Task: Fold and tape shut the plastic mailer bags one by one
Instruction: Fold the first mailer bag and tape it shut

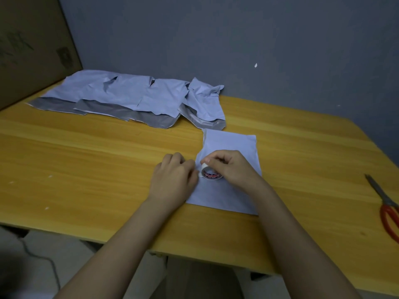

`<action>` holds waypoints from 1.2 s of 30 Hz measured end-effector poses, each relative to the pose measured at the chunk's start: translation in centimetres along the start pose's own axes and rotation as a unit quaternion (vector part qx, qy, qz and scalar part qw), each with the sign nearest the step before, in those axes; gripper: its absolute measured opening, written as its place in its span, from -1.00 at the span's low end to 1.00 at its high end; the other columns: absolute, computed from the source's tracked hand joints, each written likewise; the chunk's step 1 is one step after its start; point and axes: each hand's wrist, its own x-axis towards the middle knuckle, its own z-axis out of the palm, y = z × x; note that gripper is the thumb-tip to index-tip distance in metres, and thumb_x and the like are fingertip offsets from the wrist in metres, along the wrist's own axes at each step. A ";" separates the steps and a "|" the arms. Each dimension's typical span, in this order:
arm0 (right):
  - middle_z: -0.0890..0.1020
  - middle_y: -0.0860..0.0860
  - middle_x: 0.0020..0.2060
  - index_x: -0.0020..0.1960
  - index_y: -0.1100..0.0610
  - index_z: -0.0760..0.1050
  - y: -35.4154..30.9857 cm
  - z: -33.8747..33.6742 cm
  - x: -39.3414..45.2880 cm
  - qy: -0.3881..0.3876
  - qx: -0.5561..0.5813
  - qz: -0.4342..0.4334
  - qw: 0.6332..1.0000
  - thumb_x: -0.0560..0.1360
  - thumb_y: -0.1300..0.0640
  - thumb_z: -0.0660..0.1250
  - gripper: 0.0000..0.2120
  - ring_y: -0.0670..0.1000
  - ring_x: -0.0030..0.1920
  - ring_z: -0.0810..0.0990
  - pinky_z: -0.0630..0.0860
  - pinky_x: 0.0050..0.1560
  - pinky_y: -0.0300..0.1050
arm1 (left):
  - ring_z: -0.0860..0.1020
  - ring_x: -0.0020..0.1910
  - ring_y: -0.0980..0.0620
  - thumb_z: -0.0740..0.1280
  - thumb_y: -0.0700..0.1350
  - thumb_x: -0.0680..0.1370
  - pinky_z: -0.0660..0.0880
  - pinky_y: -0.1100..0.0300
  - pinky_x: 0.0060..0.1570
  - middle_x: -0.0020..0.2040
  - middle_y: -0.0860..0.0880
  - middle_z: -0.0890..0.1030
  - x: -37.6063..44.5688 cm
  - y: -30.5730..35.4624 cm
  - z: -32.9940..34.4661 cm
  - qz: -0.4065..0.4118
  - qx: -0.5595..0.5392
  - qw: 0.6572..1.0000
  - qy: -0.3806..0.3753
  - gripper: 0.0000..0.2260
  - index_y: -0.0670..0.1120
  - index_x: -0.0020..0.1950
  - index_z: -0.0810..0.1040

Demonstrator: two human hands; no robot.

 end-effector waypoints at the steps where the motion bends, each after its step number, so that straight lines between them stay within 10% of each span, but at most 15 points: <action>1: 0.66 -0.12 -0.24 -0.18 0.05 0.62 0.1 0.0 0.0 0.000 0.001 -0.001 1.000 0.54 0.24 0.32 -0.82 -0.24 -0.21 0.59 0.48 -0.14 -0.37 | 0.48 -0.20 -0.13 0.11 0.08 0.46 0.39 0.10 -0.34 -0.23 -0.08 0.49 0.1 0.0 0.0 -0.007 -0.004 1.000 0.002 -0.68 -0.09 -0.23 0.55; 11: 0.49 0.08 -0.44 -0.05 0.10 0.57 0.7 -0.3 -0.3 -0.005 0.047 0.036 0.998 0.51 0.14 0.38 -0.95 -0.09 -0.40 0.50 0.46 -0.27 -0.26 | 0.46 -0.26 -0.14 0.36 -0.01 0.46 0.36 0.09 -0.35 -0.28 -0.08 0.47 0.2 0.4 0.6 -0.041 -0.012 0.999 0.016 -0.79 -0.08 -0.32 0.48; 36: 0.43 -0.05 -0.50 -0.22 0.22 0.48 1.4 0.9 -0.5 0.069 0.047 -0.039 0.996 0.49 0.12 0.40 -0.80 -0.06 -0.42 0.39 0.35 -0.37 -0.20 | 0.46 -0.16 -0.14 0.11 0.13 0.45 0.39 0.04 -0.19 -0.13 -0.09 0.49 -0.3 0.4 1.9 -0.072 -0.008 0.997 0.040 -0.70 -0.06 -0.12 0.50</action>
